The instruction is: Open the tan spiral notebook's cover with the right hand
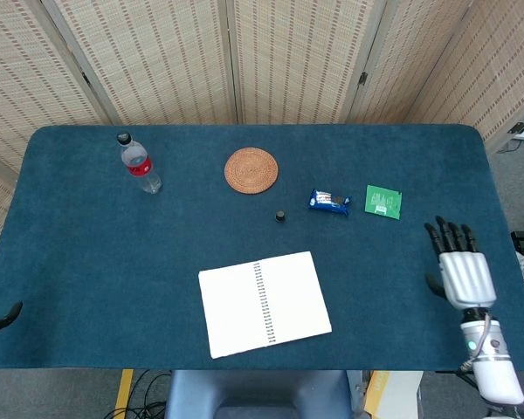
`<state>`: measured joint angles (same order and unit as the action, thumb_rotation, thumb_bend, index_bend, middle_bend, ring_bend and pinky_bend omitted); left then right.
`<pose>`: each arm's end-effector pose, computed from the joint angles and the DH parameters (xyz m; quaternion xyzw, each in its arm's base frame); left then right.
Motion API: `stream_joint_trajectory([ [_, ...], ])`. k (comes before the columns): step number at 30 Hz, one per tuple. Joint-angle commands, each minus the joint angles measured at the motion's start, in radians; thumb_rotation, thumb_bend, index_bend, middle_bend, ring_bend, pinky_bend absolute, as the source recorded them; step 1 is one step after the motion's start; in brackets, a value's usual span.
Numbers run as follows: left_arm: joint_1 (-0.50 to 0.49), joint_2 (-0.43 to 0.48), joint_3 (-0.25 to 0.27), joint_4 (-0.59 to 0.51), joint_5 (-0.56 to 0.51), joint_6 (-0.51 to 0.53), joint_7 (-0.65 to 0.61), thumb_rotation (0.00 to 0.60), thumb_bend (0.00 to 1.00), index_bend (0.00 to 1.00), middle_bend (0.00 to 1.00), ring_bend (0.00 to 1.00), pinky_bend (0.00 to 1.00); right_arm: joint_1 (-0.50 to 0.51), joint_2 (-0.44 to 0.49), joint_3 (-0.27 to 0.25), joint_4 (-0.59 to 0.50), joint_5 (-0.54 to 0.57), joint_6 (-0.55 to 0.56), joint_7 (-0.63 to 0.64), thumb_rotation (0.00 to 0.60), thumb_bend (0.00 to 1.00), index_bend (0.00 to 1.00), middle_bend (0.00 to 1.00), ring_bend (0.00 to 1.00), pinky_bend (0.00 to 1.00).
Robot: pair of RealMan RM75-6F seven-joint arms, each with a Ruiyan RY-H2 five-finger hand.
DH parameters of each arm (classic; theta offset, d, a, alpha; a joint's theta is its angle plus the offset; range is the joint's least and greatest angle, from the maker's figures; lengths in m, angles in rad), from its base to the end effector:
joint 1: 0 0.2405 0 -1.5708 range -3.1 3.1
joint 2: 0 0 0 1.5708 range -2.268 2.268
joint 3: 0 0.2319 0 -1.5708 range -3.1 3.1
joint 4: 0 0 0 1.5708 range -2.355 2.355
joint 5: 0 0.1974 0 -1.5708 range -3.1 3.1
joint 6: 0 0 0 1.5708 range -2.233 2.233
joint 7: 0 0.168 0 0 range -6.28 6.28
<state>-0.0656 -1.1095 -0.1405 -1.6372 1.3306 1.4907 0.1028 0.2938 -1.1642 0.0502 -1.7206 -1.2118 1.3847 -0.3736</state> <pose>-0.3013 0.2111 0.1867 -0.5340 -0.3809 -0.3574 0.6649 -0.2619 -0.2528 0.1333 0.6264 -0.3632 0.2986 0.6217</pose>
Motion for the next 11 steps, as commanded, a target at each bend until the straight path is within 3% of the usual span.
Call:
stream_joint_trajectory([
  [1, -0.008, -0.011, 0.003, 0.007, -0.008, -0.011, 0.021, 0.6, 0.25, 0.13, 0.03, 0.04, 0.18, -0.064, -0.02, -0.023, 0.081, -0.013, 0.04, 0.074, 0.6, 0.34, 0.0, 0.0, 0.0, 0.0],
  [6, -0.018, -0.043, 0.002, 0.021, -0.018, -0.003, 0.09, 0.6, 0.25, 0.12, 0.03, 0.04, 0.18, -0.069, -0.011, -0.012, 0.12, -0.042, 0.013, 0.17, 0.6, 0.34, 0.0, 0.0, 0.0, 0.0],
  [11, -0.026, -0.048, 0.003, 0.027, -0.03, -0.02, 0.103, 0.6, 0.25, 0.12, 0.03, 0.04, 0.18, -0.069, -0.011, -0.013, 0.13, -0.066, -0.008, 0.181, 0.6, 0.34, 0.0, 0.0, 0.0, 0.0],
])
